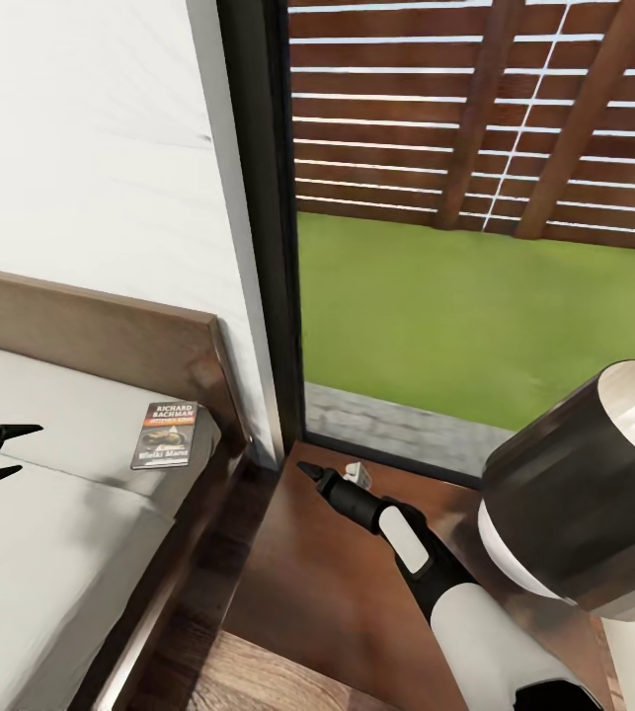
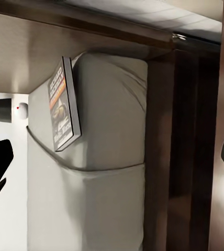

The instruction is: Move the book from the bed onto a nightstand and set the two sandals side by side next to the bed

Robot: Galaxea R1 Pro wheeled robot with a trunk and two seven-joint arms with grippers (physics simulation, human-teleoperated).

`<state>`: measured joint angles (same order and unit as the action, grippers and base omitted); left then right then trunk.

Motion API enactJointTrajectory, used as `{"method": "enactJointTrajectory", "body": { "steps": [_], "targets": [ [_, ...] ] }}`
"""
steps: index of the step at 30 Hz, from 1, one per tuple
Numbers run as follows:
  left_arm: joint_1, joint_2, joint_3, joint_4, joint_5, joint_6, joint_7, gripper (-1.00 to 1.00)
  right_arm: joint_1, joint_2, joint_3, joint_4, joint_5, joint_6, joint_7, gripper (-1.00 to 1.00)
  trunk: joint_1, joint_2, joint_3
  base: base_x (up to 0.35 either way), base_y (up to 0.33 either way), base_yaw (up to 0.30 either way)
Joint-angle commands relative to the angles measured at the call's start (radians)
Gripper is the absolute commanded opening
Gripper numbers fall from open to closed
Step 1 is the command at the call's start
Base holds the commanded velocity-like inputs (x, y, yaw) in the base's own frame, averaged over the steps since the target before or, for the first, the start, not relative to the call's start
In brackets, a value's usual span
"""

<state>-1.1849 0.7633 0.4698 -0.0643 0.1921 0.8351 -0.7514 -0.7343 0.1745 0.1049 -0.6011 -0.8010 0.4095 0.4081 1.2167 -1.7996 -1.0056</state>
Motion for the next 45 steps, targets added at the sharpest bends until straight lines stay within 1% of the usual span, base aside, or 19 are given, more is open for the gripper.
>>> {"method": "enactJointTrajectory", "body": {
  "steps": [1,13,30,45],
  "targets": [
    [-0.001,0.001,-0.007,0.000,0.010,0.005,0.000,1.00,0.000,0.000,0.000,0.000,-0.006,0.004,0.000,1.00,0.000,0.000,-0.001,0.000,0.000,0.000],
    [-0.001,0.001,-0.008,0.000,0.009,0.005,0.000,1.00,-0.001,0.000,0.005,0.000,-0.006,-0.001,-0.001,1.00,0.000,0.000,-0.001,0.000,0.000,0.008],
    [0.000,0.002,-0.008,0.000,0.009,0.005,0.000,1.00,0.000,0.000,0.005,0.000,-0.006,-0.001,-0.002,1.00,0.000,0.000,-0.001,0.000,0.000,0.130],
    [-0.001,0.002,-0.008,0.000,0.009,0.005,0.000,1.00,-0.001,0.000,0.006,0.000,-0.006,-0.002,-0.002,1.00,0.000,0.000,-0.001,0.000,0.005,0.023]
  ]
}}
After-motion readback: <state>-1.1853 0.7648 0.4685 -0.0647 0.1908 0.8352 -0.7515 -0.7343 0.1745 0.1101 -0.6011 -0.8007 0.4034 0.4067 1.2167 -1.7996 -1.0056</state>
